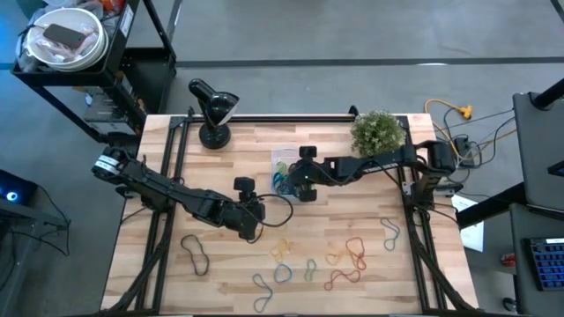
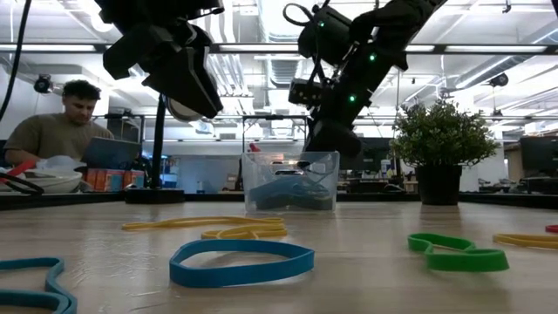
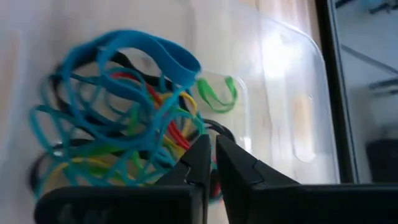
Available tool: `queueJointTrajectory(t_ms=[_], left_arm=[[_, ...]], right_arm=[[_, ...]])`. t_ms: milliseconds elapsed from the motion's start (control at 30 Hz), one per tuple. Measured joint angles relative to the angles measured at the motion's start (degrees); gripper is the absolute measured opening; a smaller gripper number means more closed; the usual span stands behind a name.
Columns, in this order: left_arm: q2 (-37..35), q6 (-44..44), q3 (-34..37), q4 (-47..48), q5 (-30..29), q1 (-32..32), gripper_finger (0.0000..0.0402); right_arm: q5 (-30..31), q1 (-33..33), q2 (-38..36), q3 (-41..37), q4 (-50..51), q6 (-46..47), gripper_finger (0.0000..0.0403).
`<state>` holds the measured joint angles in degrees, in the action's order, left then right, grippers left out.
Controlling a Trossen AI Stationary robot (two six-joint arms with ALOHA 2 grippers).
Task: Pick and place rubber bands into bin
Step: Put blue rubberband into the transparent bin, then put yellow rubberband into the transparent bin
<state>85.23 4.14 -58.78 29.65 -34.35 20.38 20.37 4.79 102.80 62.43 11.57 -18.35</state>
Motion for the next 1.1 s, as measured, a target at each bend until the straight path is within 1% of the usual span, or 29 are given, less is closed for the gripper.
queueJointTrajectory(t_ms=[67,333,400,500,667,833,933,1067,1100], left_arm=[[0.00,0.00,0.00,0.02,0.00,0.00,0.0152],[0.00,0.08,0.07,-0.11,0.20,0.00,0.0152],[0.00,1.05,0.09,-0.09,1.08,0.00,0.0152],[0.00,1.96,0.13,-0.07,3.90,0.04,0.0152],[0.00,5.55,0.40,-0.68,9.62,0.04,0.0152],[0.22,8.01,2.60,-6.26,16.67,0.04,0.0152],[0.79,7.93,5.75,-14.03,17.88,0.04,0.0152],[1.84,7.53,7.91,-19.14,18.72,-0.14,0.0152],[1.89,7.54,8.40,-19.04,18.73,-0.15,0.0152]], right_arm=[[-1.04,-0.02,-0.34,0.00,0.03,-0.02,0.0033],[-0.94,-0.03,-1.24,0.02,0.59,0.62,0.0092],[-0.80,-0.32,-2.63,0.02,1.91,0.58,0.0102],[1.59,-1.34,-5.56,0.02,3.16,0.53,0.0112],[2.55,-3.86,-12.48,0.02,6.43,1.02,0.0116],[0.63,-7.29,-19.38,-0.53,10.11,4.65,0.0108],[-2.17,-9.88,-22.76,-2.19,11.68,6.40,0.0103],[-5.70,-13.90,-26.64,-5.98,11.73,8.15,0.0098],[-6.27,-14.93,-27.45,-7.08,11.71,8.81,0.0096]])
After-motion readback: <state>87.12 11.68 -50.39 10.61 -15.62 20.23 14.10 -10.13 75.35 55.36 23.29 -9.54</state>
